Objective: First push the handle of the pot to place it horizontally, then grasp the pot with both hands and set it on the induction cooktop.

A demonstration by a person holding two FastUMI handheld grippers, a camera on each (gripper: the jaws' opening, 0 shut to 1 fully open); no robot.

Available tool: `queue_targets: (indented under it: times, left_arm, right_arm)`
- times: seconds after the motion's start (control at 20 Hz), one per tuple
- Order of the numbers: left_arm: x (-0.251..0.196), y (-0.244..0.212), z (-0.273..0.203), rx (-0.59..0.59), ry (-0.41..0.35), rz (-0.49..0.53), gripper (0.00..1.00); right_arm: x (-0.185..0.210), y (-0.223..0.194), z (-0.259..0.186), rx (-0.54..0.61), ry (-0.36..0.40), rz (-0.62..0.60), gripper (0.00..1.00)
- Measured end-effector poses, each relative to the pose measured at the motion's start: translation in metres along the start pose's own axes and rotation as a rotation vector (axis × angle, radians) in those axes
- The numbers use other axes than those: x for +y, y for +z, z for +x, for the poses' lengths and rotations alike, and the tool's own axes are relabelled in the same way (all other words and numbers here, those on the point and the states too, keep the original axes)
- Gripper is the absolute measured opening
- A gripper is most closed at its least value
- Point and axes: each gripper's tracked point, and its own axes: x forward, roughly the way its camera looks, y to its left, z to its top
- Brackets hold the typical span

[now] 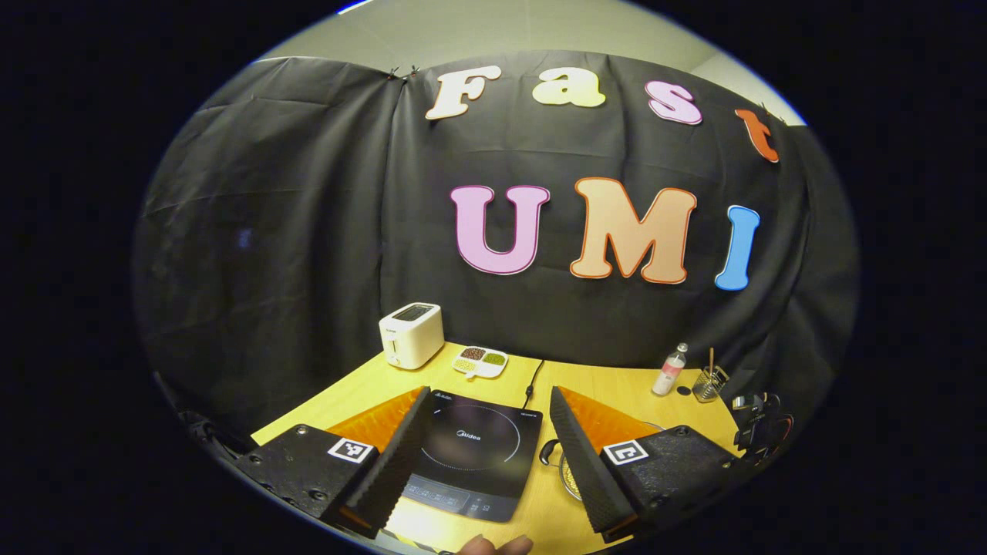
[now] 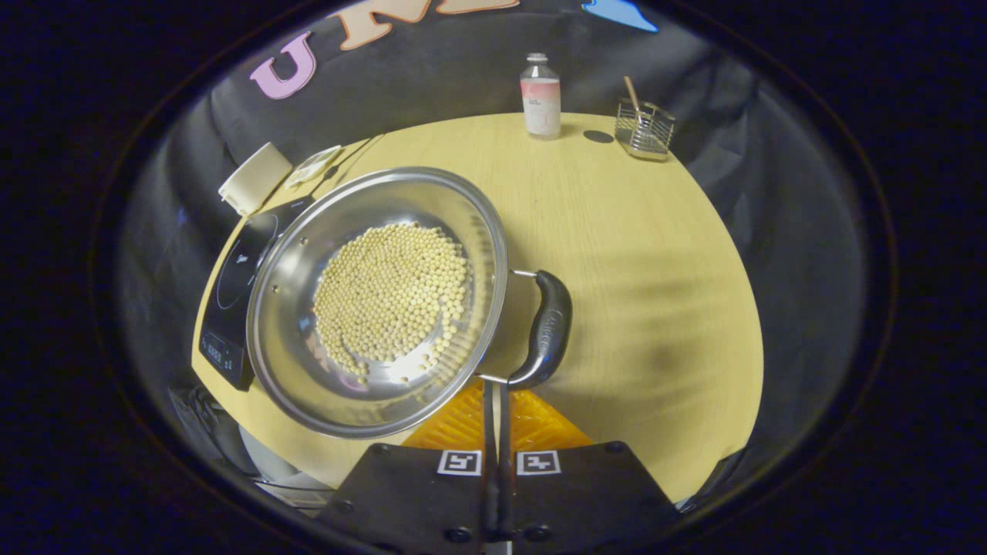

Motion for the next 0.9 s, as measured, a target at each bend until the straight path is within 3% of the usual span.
queue_targets:
  times: [0.2,0.25,0.45,0.6,0.65,0.75,0.8,0.85,0.9]
  left_arm:
    - [-0.017,-0.009,0.015,0.032,-0.075,-0.004,0.92]
    - [-0.021,-0.010,0.022,0.036,-0.098,-0.001,0.87]
    - [-0.036,-0.020,0.047,0.072,-0.220,0.007,0.92]
    - [-0.048,-0.035,0.065,0.121,-0.323,0.020,0.92]
    - [-0.051,-0.042,0.071,0.143,-0.353,0.030,0.91]
    - [-0.058,-0.058,0.083,0.194,-0.410,0.035,0.89]
    - [-0.062,-0.067,0.088,0.223,-0.438,0.028,0.92]
    - [-0.066,-0.079,0.092,0.256,-0.464,0.019,0.87]
    - [-0.070,-0.090,0.096,0.294,-0.485,0.010,0.87]
  right_arm:
    - [0.005,0.003,-0.019,-0.043,0.011,0.019,0.03]
    - [0.005,0.007,-0.022,-0.059,0.006,0.026,0.03]
    - [0.004,0.027,-0.038,-0.129,-0.059,0.096,0.03]
    - [-0.001,0.038,-0.042,-0.148,-0.138,0.147,0.13]
    - [0.000,0.042,-0.043,-0.151,-0.150,0.159,0.21]
    - [0.006,0.044,-0.045,-0.147,-0.158,0.169,0.59]
    - [0.004,0.044,-0.045,-0.147,-0.180,0.167,0.78]
    - [0.001,0.044,-0.045,-0.143,-0.211,0.161,0.97]
    - [-0.001,0.044,-0.046,-0.142,-0.237,0.156,0.89]
